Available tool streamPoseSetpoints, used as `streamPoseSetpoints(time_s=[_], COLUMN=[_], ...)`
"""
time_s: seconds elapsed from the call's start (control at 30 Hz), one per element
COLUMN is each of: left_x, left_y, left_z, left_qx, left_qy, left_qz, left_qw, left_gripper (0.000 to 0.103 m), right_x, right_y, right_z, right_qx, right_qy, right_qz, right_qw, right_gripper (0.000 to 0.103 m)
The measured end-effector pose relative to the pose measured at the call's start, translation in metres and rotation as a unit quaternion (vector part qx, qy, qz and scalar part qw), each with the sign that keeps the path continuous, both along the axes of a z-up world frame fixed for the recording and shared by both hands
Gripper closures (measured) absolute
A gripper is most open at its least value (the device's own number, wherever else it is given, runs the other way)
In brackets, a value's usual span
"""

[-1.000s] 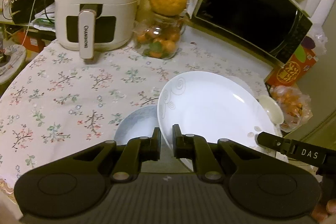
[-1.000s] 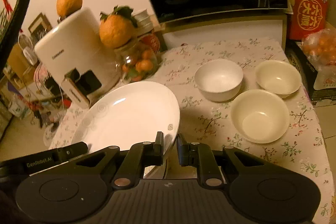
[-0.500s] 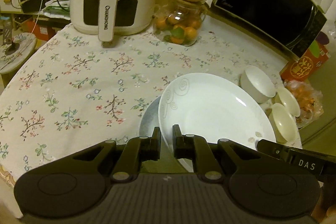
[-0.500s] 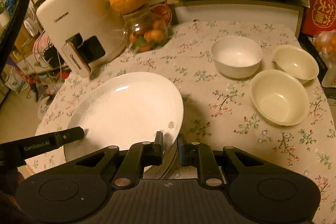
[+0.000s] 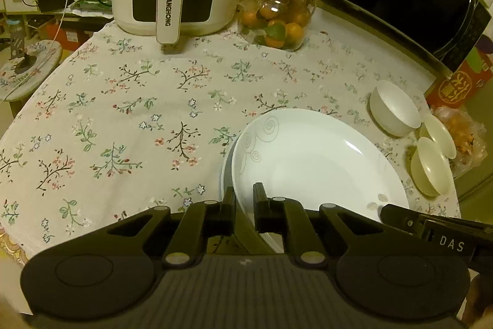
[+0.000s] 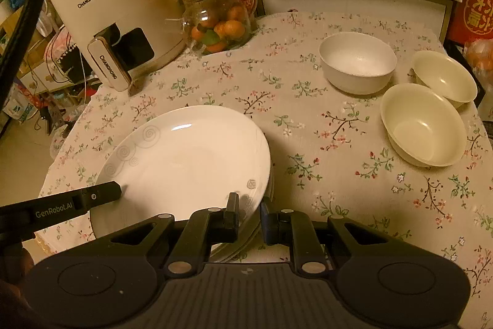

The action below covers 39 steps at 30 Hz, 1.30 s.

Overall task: Organize plates and bowls
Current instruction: 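Carry the held white plate with both grippers over the white plate stack, then lower the white plate onto the stack and open both grippers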

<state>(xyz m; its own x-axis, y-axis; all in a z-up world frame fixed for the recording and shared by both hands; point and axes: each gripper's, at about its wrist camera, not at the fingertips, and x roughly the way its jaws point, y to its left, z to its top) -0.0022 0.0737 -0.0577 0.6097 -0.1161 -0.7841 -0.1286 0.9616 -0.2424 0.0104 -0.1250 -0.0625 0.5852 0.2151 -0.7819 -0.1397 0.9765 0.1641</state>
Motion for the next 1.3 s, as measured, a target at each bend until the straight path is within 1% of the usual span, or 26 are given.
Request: streamPoseSetpoints(time_s=[0.33,0.63,0.97,1.3], left_x=[0.0,0.001,0.002,0.003], left_y=[-0.003,-0.007,-0.015,-0.024], left_z=[-0.004,-0.005,-0.005,-0.004], left_qx=[0.017,0.031,0.059,0.098], left_qy=[0.009,0.005,-0.002,-0.012], left_qz=[-0.005,-0.006,-0.013,-0.013], left_qw=[0.9998,0.9995,0.9982,0.995], left_gripper=[0.093,0.093,0.092,0.092], right_x=[0.004,0.008,0.01,0.012], right_y=[0.003,0.006,0.01,0.015], right_z=[-0.006,-0.009,-0.01,-0.011], right_qx=[-0.009,-0.015,-0.024,-0.046], right_qy=[0.01,0.013,0.014,0.01], right_qz=[0.0,-0.003,-0.009,-0.008], right_qw=[1.0,1.0,1.0,0.999], right_gripper=[0.089,0.089,0.089,0.088])
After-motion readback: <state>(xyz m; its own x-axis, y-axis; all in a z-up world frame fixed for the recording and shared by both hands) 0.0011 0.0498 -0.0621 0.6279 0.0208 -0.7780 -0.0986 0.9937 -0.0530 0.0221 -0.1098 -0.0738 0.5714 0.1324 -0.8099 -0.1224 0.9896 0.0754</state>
